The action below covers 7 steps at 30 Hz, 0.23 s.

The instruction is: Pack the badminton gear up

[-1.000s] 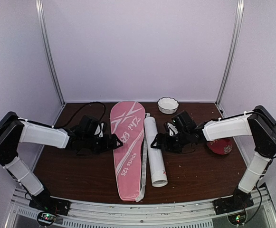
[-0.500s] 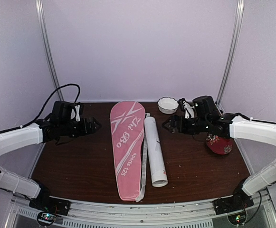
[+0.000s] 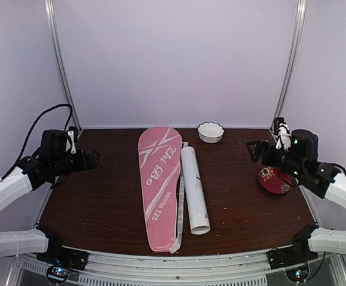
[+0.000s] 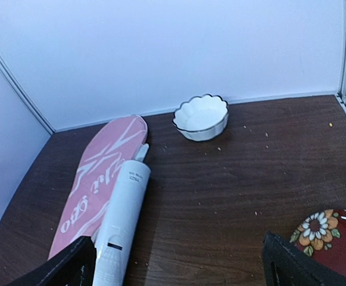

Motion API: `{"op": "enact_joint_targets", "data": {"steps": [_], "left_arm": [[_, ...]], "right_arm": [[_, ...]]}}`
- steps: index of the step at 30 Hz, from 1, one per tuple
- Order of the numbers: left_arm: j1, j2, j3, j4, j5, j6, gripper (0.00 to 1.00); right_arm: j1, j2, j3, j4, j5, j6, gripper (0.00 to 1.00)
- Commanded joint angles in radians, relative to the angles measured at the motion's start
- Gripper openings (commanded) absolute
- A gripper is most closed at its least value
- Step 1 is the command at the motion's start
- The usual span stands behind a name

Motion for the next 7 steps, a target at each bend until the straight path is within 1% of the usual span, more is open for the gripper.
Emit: {"op": "enact_joint_targets", "data": {"steps": [1,4,7], "left_arm": [[0.005,-0.001,-0.089,0.013,-0.051,-0.033,0.98],[0.004,0.012,-0.116,0.033,-0.030,-0.040,0.98],[0.004,0.025,-0.113,0.037,-0.031,-0.042,0.98]], "right_arm": [[-0.006,-0.053,-0.113,0.017,0.070,0.005,1.00],[-0.006,-0.070,-0.163,0.040,0.074,0.026,1.00],[-0.006,-0.074,-0.177,0.069,0.069,0.027,1.00]]}}
